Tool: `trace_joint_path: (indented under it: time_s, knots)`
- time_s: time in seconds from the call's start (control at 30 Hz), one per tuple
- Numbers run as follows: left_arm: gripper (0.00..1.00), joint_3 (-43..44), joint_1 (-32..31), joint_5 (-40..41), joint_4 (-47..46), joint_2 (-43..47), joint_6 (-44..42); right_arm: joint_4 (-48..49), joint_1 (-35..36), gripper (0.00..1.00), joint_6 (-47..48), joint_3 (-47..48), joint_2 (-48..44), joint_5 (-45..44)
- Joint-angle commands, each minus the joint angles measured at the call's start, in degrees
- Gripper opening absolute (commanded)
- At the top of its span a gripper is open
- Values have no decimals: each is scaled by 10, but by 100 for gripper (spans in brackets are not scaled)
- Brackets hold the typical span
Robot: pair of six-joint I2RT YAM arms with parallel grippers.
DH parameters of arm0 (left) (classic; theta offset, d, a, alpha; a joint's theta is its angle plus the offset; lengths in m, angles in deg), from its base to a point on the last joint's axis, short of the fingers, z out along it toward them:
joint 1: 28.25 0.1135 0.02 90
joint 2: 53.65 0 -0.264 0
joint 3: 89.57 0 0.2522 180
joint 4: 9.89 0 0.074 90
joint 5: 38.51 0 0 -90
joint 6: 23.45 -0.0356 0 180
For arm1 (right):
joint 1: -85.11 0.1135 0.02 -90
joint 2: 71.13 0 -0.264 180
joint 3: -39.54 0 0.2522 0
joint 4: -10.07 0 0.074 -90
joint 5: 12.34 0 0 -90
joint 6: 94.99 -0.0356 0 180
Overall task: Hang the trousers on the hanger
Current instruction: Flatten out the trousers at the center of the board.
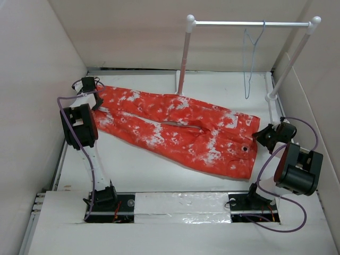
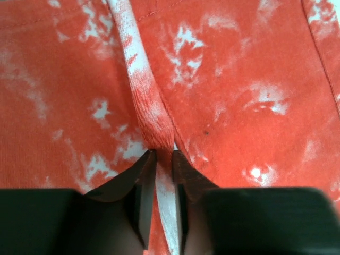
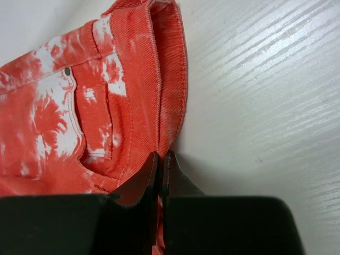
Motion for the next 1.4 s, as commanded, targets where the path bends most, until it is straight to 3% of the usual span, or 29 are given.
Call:
trace_joint_path:
  time_s: [0.0,0.1,0.23,0.33,0.37,0.4,0.43,0.47,0.5,0.53,0.57,0.73,0.8,0.83,0.87,0.9,0.97,1.07,1.2,1.23,1.37]
  knots:
    - [15,-22,-4,2,9,20,8,-11,0,0,-11,55,-18,-1]
    - [0,-32,-11,18,16,34,7,-44,0,0,-6,116,-27,-46]
    - [0,-60,-17,44,34,67,10,-84,11,0,-7,190,-12,-77]
    - [11,-98,-17,45,31,105,16,-75,17,0,-21,206,-17,-81]
    - [19,-106,-17,51,31,114,16,-78,17,5,-20,210,-25,-84]
    - [42,-115,-17,50,31,124,13,-87,23,13,-19,218,-31,-94]
    - [57,-127,-17,47,30,140,6,-88,24,27,-21,219,-38,-98]
    - [66,-127,-17,39,33,142,-3,-84,30,59,-23,219,-47,-97]
    - [76,-125,-17,40,54,147,-11,-77,36,75,-23,222,-65,-87]
    - [76,-129,-17,45,64,158,-16,-83,54,94,-21,227,-75,-83]
    - [76,-138,-17,74,70,169,-16,-92,66,100,-12,232,-85,-77]
    - [76,-231,27,57,45,280,-3,-85,142,96,15,143,-225,-85]
    - [75,-254,47,45,39,309,0,-65,170,75,20,93,-269,-70]
    - [72,-279,47,42,36,338,6,-44,179,58,24,69,-307,-62]
    - [60,-294,58,31,32,350,14,-41,187,11,26,31,-323,-51]
    - [31,-306,67,16,31,363,26,-39,204,0,28,17,-338,-23]
    - [0,-353,108,-57,17,387,46,-38,226,0,42,-9,-377,-4]
    - [0,-387,159,-104,-1,385,60,-41,262,0,68,-38,-426,21]
    - [57,-389,171,-105,-16,372,56,-73,289,0,107,-35,-459,43]
    - [61,-386,171,-108,-20,366,55,-72,299,0,114,-38,-459,52]
    - [60,-380,171,-139,-34,338,53,-25,339,3,109,-41,-436,99]
